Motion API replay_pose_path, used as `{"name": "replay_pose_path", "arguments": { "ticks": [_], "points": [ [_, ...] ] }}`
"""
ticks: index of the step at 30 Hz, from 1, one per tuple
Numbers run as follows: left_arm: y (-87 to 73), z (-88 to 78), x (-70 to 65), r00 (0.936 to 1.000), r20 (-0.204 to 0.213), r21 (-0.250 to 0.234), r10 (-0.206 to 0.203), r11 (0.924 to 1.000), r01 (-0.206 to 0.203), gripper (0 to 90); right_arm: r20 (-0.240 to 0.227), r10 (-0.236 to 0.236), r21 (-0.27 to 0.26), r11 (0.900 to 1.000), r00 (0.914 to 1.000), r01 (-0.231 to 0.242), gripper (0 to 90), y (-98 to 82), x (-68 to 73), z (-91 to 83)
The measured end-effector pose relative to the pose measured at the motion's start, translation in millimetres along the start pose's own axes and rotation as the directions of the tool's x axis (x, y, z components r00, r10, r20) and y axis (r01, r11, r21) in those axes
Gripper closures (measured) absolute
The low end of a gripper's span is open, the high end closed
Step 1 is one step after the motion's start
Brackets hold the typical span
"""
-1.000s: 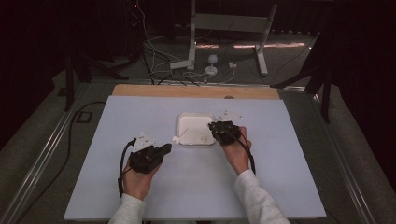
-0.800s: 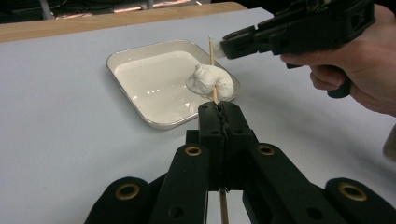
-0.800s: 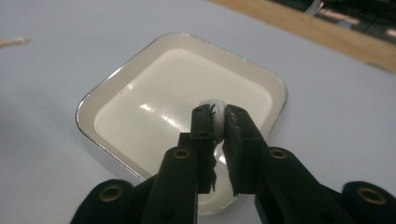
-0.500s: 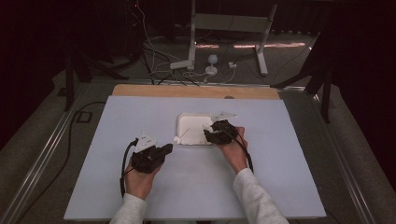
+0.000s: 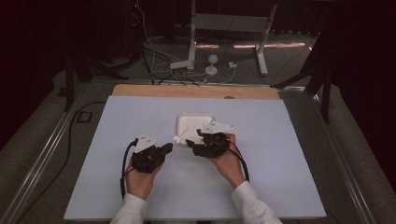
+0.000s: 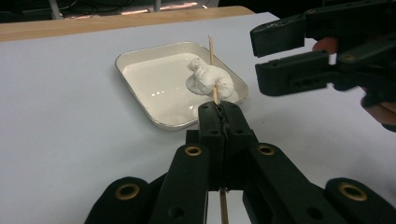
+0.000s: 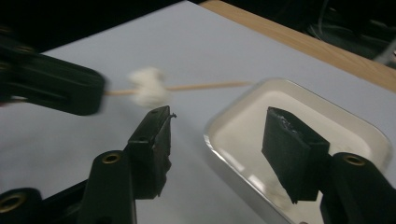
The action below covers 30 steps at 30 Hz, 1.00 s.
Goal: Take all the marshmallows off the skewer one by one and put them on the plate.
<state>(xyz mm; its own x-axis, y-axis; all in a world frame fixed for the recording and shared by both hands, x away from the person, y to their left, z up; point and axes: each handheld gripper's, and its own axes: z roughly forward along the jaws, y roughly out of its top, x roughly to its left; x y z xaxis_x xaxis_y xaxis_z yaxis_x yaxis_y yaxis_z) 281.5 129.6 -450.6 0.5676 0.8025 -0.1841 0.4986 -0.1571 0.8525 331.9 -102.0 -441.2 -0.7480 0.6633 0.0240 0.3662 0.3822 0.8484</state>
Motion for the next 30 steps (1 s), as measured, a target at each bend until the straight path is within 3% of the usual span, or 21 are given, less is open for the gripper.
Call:
{"name": "replay_pose_path", "arguments": {
  "ticks": [7, 18, 25, 30],
  "points": [
    [0.3, 0.4, -1.5, 1.0, 0.006, -0.004, 0.003, 1.0, -0.003, 90.0, -0.03, -0.053, -0.005, 0.999, 0.9982, 0.053, 48.7, 5.0, 17.7, 5.3],
    [1.2, 0.8, -4.5, 0.9997, 0.025, -0.012, 0.004, 0.9999, -0.004, 90.0, -0.047, -0.024, -0.009, 1.0, 0.9986, 0.023, 60.5, 5.0, 20.6, 13.0],
    [0.7, 1.1, -3.7, 0.9996, 0.03, -0.013, -0.004, 0.9999, 0.005, 90.0, -0.063, -0.017, -0.013, 1.0, 0.9979, 0.016, 72.7, 5.4, 21.9, 13.2],
    [0.4, 1.7, -4.5, 0.9997, 0.025, -0.014, -0.007, 0.9999, 0.007, 90.0, -0.041, -0.023, -0.014, 1.0, 0.9989, 0.022, 77.3, 4.9, 23.6, 12.7]
  ]
}}
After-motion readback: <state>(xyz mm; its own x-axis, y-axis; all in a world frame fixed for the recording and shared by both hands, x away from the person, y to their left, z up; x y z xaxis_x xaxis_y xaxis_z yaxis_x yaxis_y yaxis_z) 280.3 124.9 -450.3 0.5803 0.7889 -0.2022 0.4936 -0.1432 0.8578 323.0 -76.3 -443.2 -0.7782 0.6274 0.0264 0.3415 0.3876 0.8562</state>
